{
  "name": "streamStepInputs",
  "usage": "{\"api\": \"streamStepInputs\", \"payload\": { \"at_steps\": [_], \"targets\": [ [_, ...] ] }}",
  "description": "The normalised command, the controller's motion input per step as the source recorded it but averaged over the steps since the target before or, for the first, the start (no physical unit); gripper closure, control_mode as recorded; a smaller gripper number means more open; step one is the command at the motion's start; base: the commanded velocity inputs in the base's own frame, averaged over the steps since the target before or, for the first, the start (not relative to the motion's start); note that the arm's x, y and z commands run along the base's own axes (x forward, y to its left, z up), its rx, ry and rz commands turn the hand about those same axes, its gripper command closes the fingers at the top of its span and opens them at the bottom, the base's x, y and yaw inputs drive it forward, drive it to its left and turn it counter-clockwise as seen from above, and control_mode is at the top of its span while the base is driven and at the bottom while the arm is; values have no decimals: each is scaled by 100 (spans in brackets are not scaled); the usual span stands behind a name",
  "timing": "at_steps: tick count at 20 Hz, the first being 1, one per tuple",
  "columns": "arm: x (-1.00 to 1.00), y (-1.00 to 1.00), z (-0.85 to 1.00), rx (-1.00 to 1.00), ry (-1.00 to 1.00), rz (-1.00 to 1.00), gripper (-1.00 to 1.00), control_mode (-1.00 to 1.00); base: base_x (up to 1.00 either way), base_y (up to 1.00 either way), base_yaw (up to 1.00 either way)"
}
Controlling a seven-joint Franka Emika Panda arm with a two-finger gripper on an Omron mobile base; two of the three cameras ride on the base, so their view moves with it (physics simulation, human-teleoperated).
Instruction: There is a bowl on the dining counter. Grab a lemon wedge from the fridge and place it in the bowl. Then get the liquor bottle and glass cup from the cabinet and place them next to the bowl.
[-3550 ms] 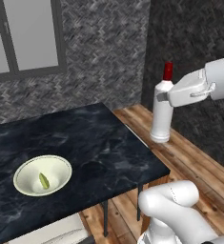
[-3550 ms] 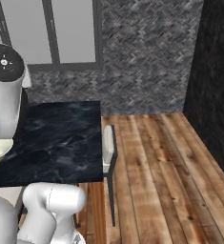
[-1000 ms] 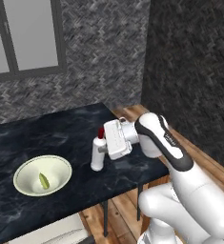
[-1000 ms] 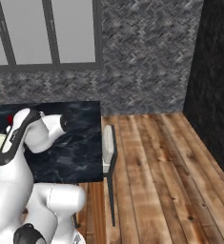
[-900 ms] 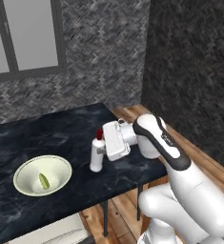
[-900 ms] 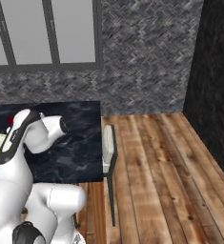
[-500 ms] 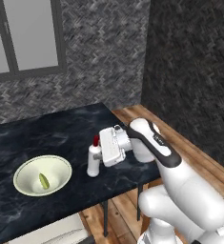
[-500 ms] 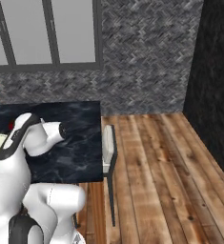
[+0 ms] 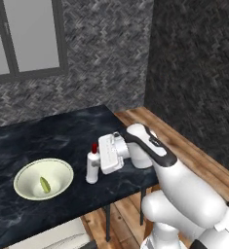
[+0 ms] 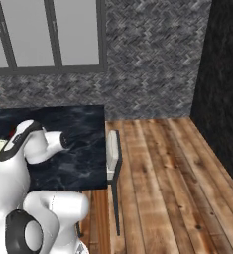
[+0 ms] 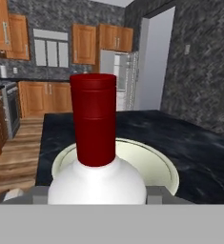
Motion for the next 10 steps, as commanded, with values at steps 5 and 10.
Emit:
{"api": "streamStepInputs", "payload": {
  "at_steps": [5, 10],
  "targets": [
    [20, 14, -15, 0, -1, 0, 100, -100, 0, 0, 0],
    [23, 12, -16, 0, -1, 0, 100, -100, 0, 0, 0]
  ]
}}
